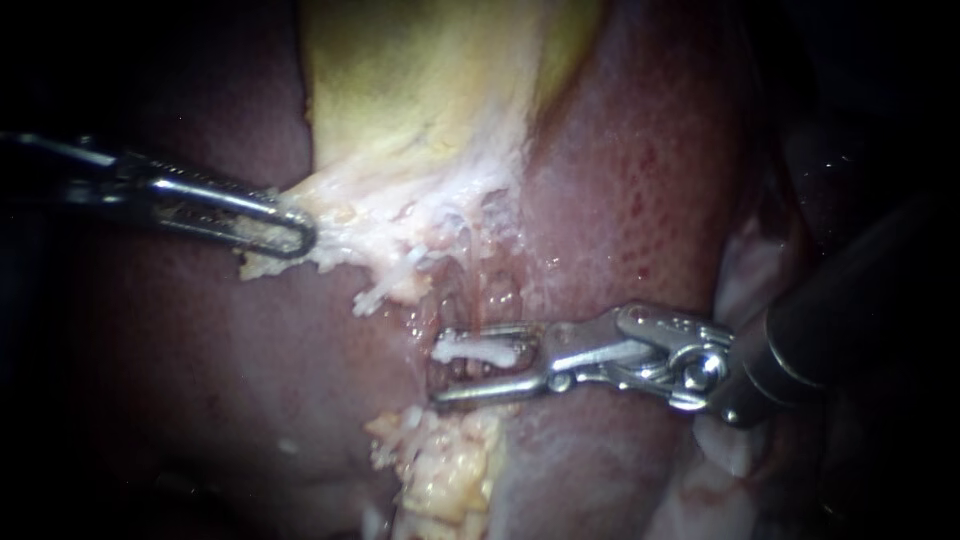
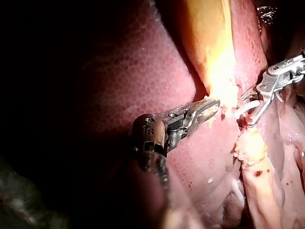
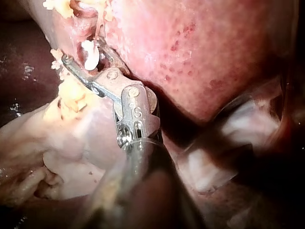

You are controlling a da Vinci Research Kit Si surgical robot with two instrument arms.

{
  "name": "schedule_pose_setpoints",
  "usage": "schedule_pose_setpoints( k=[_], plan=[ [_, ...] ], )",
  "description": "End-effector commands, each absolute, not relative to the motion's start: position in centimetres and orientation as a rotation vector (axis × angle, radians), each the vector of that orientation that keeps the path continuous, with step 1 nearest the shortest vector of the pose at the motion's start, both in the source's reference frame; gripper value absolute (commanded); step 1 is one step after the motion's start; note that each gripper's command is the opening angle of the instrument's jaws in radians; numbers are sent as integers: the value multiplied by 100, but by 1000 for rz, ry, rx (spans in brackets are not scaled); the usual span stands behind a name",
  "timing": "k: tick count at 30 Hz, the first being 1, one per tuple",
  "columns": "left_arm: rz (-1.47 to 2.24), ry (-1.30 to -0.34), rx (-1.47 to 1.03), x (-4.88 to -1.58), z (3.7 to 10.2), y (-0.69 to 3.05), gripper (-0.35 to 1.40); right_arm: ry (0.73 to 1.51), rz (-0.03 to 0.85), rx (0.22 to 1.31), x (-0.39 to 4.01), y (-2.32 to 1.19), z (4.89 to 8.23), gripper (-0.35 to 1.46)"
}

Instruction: Going back first clip right tube

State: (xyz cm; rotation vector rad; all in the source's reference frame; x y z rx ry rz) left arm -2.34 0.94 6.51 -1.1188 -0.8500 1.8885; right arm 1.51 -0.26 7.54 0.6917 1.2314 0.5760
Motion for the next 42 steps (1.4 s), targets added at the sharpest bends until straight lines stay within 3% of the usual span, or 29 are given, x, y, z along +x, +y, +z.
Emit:
schedule_pose_setpoints(
  k=[1, 9, 14, 20, 30, 42],
  plan=[
    [1889, -850, -1119, -233, 651, 94, -35, 1234, 581, 665, 150, -24, 756, 48],
    [1889, -850, -1119, -233, 651, 94, -35, 1247, 543, 632, 141, -23, 757, 48],
    [1889, -850, -1119, -232, 650, 94, -35, 1288, 356, 507, 119, -29, 750, 49],
    [1889, -851, -1119, -231, 650, 94, -35, 1226, 194, 407, 83, -23, 736, 50],
    [1889, -850, -1119, -231, 650, 94, -35, 1211, 155, 346, 34, 8, 695, 50],
    [1890, -840, -1119, -240, 656, 89, -35, 1211, 156, 343, 25, 11, 685, 50]
  ],
)
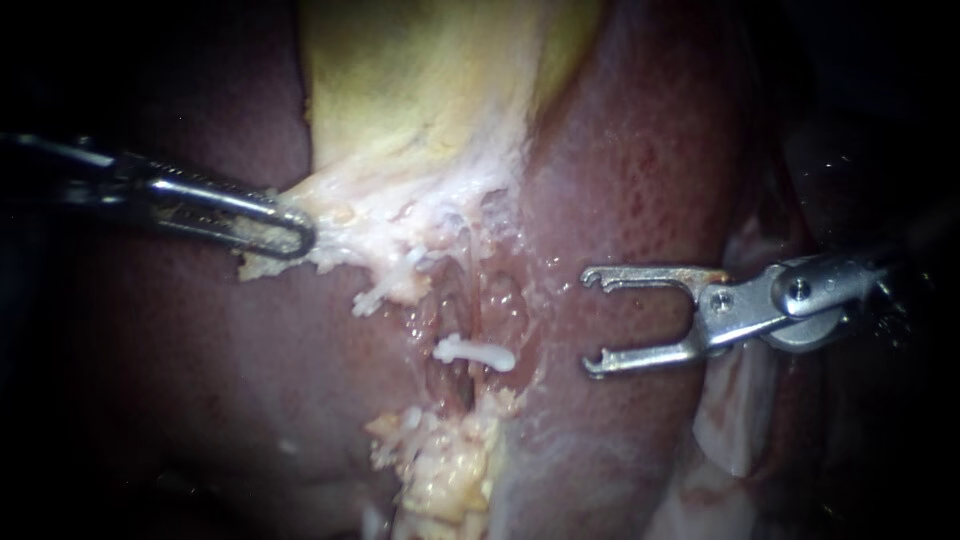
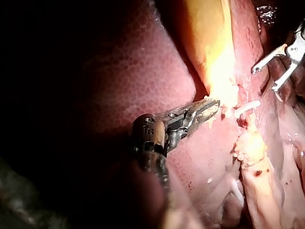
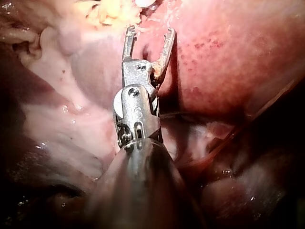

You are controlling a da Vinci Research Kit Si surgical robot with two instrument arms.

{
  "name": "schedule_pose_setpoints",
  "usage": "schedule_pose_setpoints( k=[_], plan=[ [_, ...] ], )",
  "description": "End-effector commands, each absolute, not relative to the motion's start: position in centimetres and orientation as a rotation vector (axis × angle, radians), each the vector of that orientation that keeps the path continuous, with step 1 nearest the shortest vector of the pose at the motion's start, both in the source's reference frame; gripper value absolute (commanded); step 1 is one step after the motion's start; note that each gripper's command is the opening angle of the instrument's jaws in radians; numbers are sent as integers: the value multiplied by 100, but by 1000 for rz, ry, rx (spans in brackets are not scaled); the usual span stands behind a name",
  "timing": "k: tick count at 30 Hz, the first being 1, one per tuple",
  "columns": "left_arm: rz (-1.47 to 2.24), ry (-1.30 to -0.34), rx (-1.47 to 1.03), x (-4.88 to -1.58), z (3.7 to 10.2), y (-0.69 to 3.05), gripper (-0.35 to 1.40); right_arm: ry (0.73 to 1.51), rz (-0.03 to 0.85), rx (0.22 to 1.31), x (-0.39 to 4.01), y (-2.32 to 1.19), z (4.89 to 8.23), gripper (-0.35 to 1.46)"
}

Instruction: Going back first clip right tube

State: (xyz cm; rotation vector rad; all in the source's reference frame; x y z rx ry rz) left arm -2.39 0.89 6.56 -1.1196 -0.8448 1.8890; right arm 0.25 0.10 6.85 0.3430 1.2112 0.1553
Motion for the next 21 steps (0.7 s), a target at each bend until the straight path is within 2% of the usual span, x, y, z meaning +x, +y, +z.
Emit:
schedule_pose_setpoints(
  k=[1, 11, 21],
  plan=[
    [1891, -837, -1119, -242, 659, 87, -35, 1211, 156, 344, 24, 11, 684, 50],
    [1898, -844, -1122, -267, 686, 85, -35, 1213, 150, 341, 23, 15, 675, 50],
    [1900, -847, -1123, -267, 686, 84, -35, 1213, 153, 343, 24, 15, 669, 50]
  ],
)
